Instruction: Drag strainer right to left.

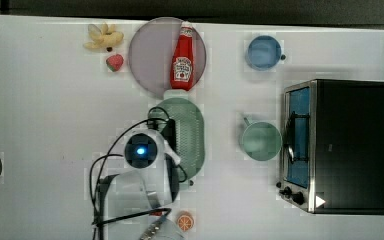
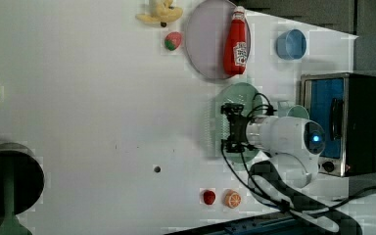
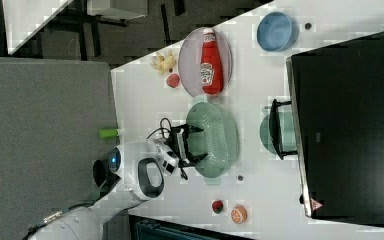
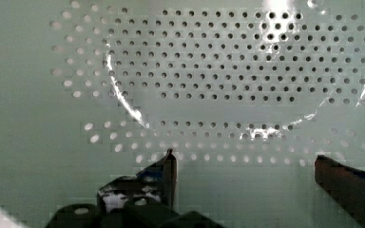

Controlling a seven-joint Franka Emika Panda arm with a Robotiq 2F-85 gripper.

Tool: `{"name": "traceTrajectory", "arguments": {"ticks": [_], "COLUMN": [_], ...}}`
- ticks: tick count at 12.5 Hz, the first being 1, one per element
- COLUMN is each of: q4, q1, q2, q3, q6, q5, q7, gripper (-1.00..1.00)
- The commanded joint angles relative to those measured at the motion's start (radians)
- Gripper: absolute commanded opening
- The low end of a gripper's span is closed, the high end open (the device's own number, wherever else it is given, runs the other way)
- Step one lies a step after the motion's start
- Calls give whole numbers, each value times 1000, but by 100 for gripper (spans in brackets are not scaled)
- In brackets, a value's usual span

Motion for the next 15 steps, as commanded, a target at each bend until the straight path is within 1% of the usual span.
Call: {"name": "traceTrajectory", "arguments": {"ticks": [1, 4, 8, 13, 15], "q4": [2, 37, 122, 237, 284], "q1": [88, 122, 168, 248, 282], "q2": [-6, 12, 55, 114, 144], "q3": [20, 28, 28, 32, 32], "q6": [-23, -57, -117, -169, -175], "q5": [9, 11, 15, 18, 39], "q7": [107, 109, 157, 260, 301], "gripper": [100, 100, 100, 100, 100]}}
